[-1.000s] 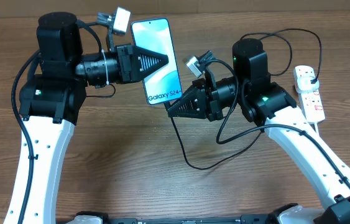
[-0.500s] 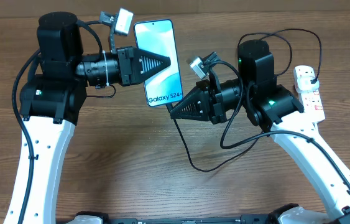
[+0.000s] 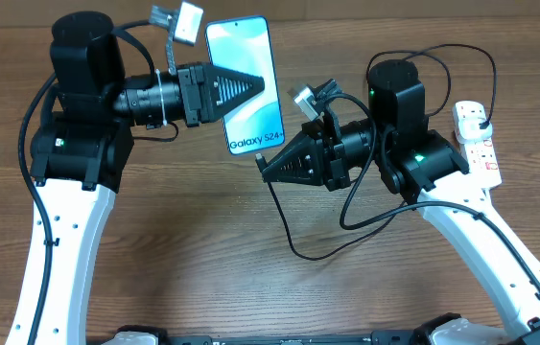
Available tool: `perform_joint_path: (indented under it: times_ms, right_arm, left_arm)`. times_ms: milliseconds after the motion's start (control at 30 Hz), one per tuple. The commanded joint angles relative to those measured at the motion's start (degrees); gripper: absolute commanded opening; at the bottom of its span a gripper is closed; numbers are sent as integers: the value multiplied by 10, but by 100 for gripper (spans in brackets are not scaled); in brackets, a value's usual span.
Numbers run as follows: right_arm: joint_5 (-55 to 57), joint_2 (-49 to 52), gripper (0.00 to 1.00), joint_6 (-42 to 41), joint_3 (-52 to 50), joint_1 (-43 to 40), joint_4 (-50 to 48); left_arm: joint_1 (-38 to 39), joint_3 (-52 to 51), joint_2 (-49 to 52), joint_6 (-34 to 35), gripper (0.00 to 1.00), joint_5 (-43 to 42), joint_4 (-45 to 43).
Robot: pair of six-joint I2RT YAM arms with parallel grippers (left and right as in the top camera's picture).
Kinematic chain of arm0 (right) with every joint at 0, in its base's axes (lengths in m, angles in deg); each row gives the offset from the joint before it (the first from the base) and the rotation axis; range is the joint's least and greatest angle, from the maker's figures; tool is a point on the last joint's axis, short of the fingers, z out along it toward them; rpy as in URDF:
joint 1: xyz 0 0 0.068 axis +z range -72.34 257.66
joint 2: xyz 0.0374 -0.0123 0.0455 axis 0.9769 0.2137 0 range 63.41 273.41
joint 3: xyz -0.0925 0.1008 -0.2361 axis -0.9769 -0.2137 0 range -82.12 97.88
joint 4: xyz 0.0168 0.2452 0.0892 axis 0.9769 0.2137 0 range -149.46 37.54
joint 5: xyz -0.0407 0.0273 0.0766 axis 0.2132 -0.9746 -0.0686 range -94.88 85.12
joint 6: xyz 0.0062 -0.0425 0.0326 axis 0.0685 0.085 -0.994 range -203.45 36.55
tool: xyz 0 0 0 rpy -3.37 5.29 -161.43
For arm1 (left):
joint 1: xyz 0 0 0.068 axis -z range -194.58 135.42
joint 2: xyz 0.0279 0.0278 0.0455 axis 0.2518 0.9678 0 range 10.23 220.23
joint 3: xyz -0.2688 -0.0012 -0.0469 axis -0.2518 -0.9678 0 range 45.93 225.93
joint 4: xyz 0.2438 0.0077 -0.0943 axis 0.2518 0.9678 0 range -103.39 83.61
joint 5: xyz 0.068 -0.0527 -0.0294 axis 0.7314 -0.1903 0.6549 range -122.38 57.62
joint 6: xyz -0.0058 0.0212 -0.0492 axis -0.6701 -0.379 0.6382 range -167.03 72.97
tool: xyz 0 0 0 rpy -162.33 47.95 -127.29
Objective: Plug charger to phone and switch on socket
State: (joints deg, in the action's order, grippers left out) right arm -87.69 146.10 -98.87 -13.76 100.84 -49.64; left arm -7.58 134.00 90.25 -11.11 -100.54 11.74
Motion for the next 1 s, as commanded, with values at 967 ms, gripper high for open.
perform_joint_path:
  times_ms: [967]
  right_arm:
    - [-6, -16, 4, 2, 10, -3, -36]
  left_arm:
    - [6, 2, -13, -14, 4, -7, 21]
